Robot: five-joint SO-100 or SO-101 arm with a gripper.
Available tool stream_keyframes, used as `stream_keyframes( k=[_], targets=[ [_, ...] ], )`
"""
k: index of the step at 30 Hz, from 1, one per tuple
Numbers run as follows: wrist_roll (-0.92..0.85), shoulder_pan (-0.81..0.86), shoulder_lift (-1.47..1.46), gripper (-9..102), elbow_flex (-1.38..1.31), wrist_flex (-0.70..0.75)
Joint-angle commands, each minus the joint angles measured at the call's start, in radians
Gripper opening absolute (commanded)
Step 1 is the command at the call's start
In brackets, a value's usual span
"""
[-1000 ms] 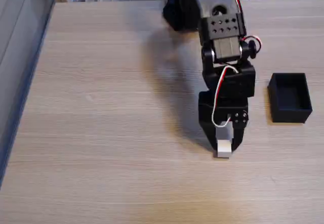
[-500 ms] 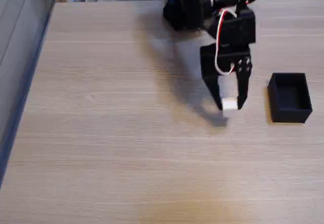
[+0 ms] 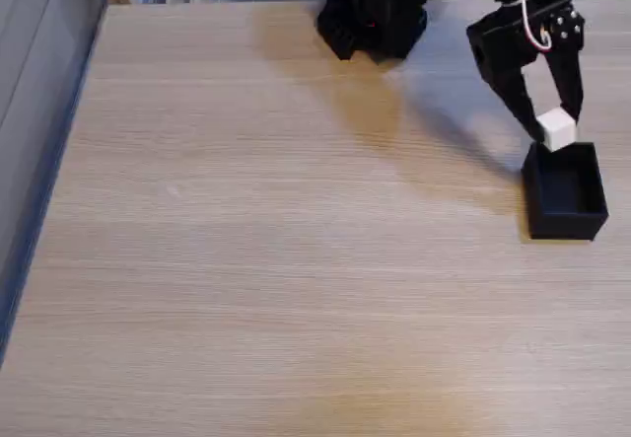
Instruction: Pick a white block and place it in the black box.
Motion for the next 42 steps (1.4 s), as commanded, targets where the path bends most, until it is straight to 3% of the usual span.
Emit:
stream_keyframes(
  k=[1,10,17,21,24,29,42],
  targets=[
    [0.006,-0.035,-0.034,0,-0.055,-0.015],
    [0.009,-0.058,-0.198,3,-0.167,-0.064],
    [-0.012,-0.028,-0.252,22,-0.209,-0.06],
    [-0.018,-0.005,-0.261,24,-0.213,-0.071],
    [-0.037,0.008,-0.252,21,-0.216,-0.063],
    [-0.046,0.029,-0.189,0,-0.207,-0.034],
    [-0.006,0.181,0.173,0,0.086,0.1]
  ],
)
